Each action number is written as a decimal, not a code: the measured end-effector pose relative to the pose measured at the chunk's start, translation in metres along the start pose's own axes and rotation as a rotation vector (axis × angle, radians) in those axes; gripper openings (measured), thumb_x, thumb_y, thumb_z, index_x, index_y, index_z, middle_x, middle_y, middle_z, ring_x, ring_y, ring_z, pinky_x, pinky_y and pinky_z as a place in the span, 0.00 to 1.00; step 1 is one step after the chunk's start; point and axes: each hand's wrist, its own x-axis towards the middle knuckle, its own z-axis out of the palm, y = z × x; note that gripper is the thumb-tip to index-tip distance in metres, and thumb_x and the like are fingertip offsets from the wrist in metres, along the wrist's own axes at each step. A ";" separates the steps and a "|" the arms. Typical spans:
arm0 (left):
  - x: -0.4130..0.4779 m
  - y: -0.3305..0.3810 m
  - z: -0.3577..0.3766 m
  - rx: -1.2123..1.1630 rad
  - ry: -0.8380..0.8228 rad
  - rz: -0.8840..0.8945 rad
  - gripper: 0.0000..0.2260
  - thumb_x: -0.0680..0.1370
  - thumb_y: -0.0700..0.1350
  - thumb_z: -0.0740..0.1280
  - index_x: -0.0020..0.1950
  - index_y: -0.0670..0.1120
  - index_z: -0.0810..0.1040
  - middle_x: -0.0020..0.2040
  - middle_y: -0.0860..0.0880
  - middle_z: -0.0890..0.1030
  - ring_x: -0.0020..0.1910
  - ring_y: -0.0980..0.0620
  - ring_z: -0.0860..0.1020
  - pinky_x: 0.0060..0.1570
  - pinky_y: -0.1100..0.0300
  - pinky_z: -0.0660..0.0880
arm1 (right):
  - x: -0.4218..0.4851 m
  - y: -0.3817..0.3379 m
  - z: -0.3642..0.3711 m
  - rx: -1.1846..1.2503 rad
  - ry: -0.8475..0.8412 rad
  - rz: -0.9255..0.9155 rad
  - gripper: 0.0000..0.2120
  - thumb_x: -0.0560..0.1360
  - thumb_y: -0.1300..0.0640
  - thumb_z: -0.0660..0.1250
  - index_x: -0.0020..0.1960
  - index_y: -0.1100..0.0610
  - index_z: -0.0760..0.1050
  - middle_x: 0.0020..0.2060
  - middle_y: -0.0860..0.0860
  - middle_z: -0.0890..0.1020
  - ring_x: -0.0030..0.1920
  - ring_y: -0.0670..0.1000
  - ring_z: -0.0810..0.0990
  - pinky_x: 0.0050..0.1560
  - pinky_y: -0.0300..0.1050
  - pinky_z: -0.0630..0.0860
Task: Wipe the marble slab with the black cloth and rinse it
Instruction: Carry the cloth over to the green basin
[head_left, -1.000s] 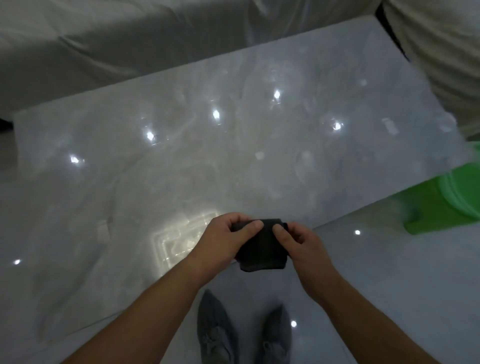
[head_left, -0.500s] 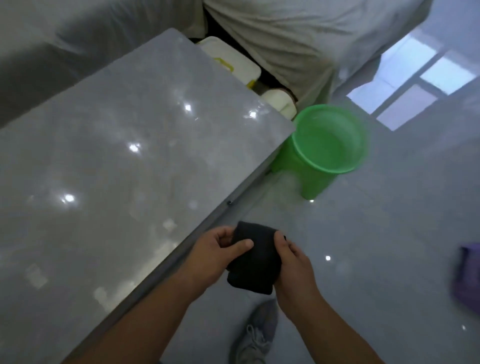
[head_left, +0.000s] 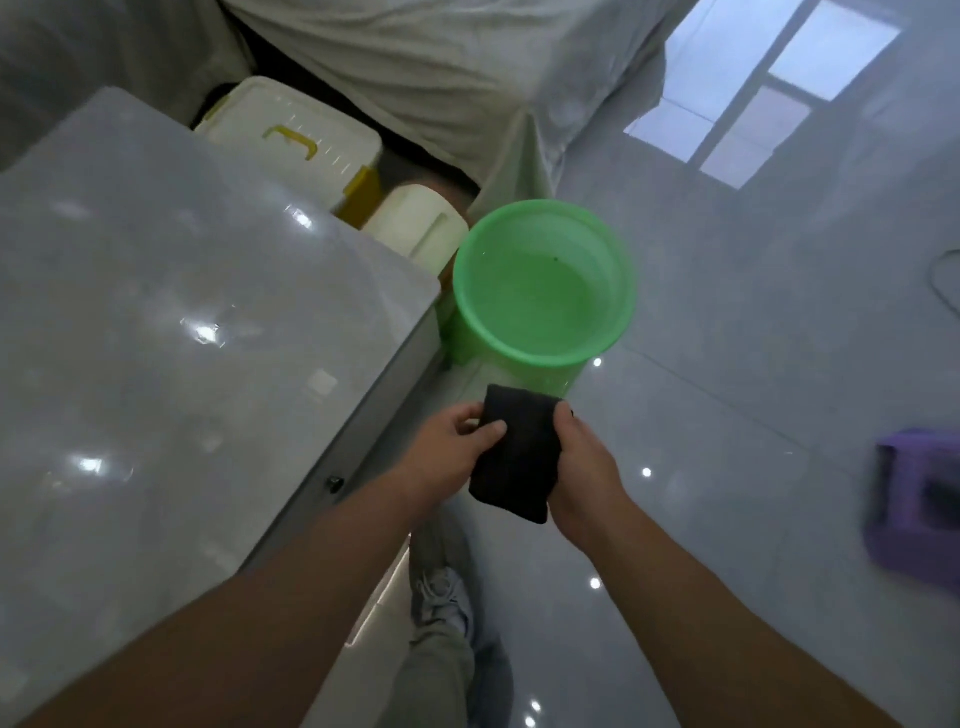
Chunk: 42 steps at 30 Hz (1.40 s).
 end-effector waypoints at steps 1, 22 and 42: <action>0.012 0.004 -0.001 -0.013 0.017 0.002 0.12 0.81 0.38 0.66 0.63 0.37 0.78 0.54 0.36 0.82 0.43 0.51 0.82 0.36 0.68 0.76 | 0.010 -0.005 -0.001 -0.067 -0.018 -0.020 0.13 0.83 0.48 0.62 0.63 0.53 0.77 0.54 0.55 0.85 0.51 0.57 0.86 0.45 0.53 0.83; 0.235 -0.005 0.003 0.194 0.218 -0.039 0.11 0.75 0.40 0.74 0.57 0.42 0.82 0.48 0.46 0.85 0.48 0.48 0.84 0.53 0.47 0.82 | 0.209 -0.028 0.022 -0.291 0.273 -0.125 0.04 0.78 0.61 0.71 0.52 0.57 0.80 0.45 0.55 0.85 0.46 0.56 0.86 0.49 0.57 0.84; 0.236 0.000 0.009 0.260 0.380 -0.065 0.10 0.73 0.49 0.76 0.48 0.47 0.78 0.45 0.46 0.80 0.45 0.48 0.81 0.44 0.53 0.80 | 0.217 -0.045 -0.005 -0.628 0.250 -0.251 0.10 0.74 0.45 0.74 0.44 0.51 0.77 0.39 0.51 0.82 0.42 0.53 0.83 0.46 0.55 0.83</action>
